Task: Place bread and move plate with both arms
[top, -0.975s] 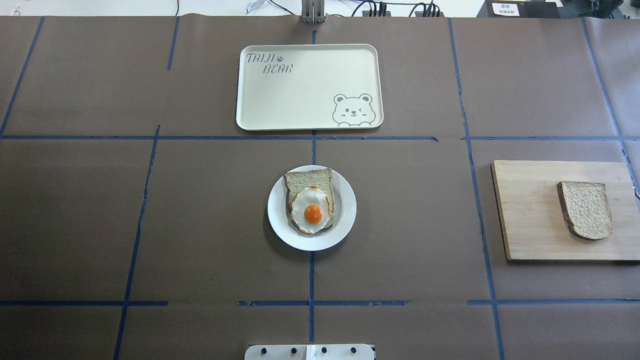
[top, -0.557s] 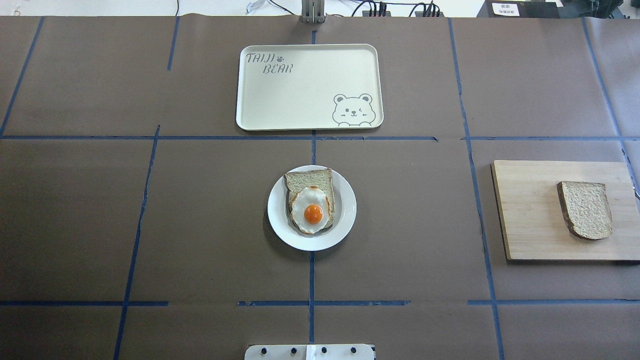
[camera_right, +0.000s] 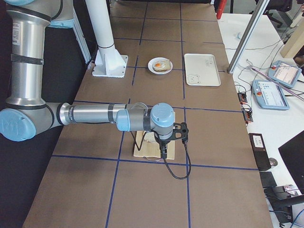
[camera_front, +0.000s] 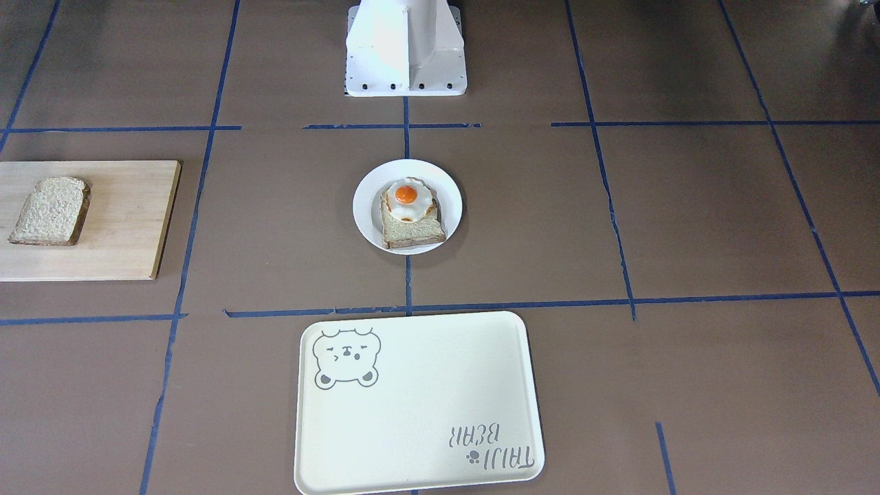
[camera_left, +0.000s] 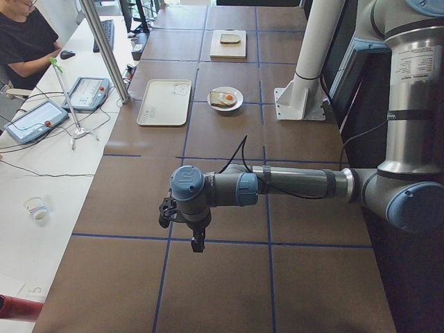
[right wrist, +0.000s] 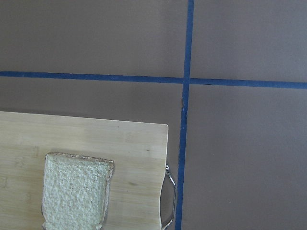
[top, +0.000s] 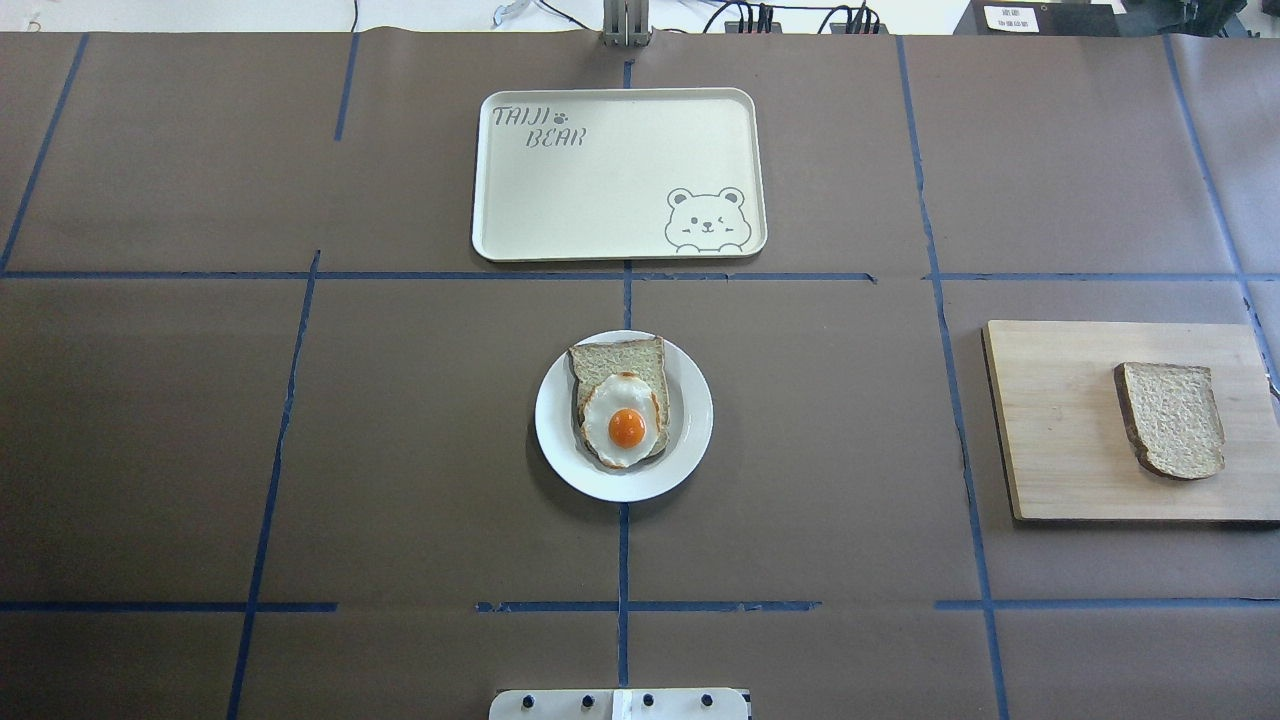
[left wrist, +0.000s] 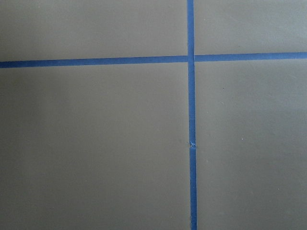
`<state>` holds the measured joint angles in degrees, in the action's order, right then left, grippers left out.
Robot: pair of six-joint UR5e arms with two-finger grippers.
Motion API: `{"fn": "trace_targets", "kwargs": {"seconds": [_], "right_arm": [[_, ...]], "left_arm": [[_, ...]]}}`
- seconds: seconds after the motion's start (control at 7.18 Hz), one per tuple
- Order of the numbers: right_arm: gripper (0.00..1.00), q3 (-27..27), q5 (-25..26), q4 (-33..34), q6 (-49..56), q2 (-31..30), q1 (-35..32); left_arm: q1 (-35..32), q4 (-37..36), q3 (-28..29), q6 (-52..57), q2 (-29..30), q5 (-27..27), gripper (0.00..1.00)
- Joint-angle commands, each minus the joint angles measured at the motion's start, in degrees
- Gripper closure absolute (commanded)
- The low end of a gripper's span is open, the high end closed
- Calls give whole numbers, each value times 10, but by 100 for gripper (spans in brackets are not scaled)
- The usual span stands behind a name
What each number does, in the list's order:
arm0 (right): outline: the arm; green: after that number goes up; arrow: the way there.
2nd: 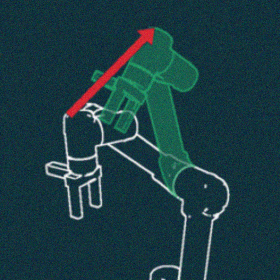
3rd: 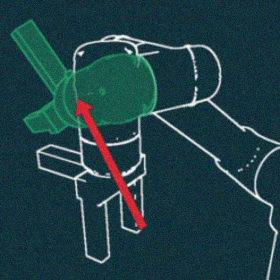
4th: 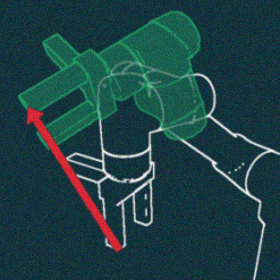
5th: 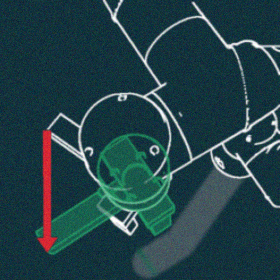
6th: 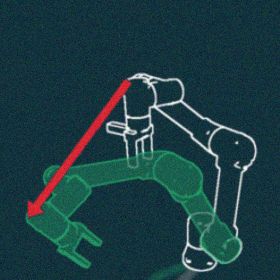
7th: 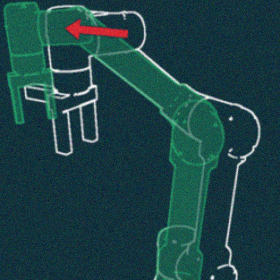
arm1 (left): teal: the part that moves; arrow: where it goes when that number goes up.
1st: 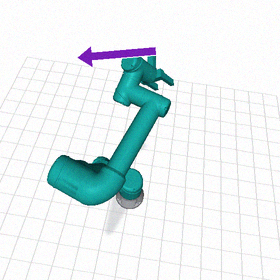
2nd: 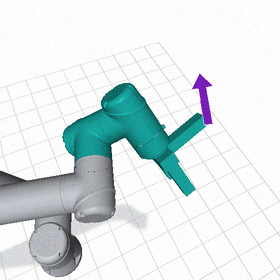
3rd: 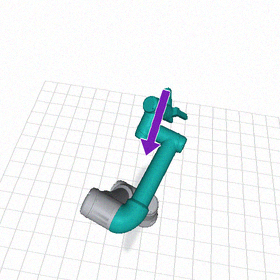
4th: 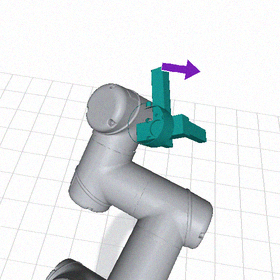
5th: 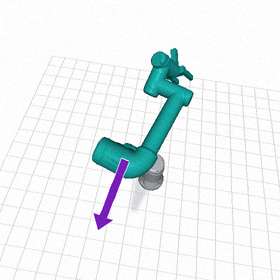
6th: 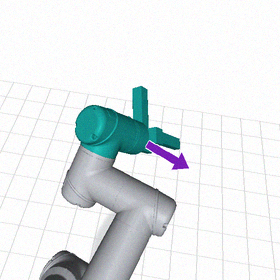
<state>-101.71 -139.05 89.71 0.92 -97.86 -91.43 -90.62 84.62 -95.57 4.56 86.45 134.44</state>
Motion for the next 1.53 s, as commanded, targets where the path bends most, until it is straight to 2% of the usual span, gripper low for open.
{"fn": "trace_targets", "kwargs": {"seconds": [0.0, 0.14, 0.7, 0.84, 1.11, 1.39], "right_arm": [[0, 3, -3, -21, -6, -7, 6], [0, 3, -3, -50, -41, -17, 19], [0, 9, 20, -293, -325, -76, 116], [0, 19, 45, -332, -368, -84, 156], [2, 89, 62, -427, -391, -82, 202], [3, 100, 86, -475, -458, -79, 259]], "left_arm": [[0, 0, -1, 0, -1, -1, 0], [0, 0, -1, 1, -1, -1, 0], [0, 0, -3, -1, -1, -1, 0], [0, 0, -3, -1, -1, -1, 0], [0, 0, -2, -1, -1, -1, 0], [0, 0, -1, -1, -1, -1, 0]]}}
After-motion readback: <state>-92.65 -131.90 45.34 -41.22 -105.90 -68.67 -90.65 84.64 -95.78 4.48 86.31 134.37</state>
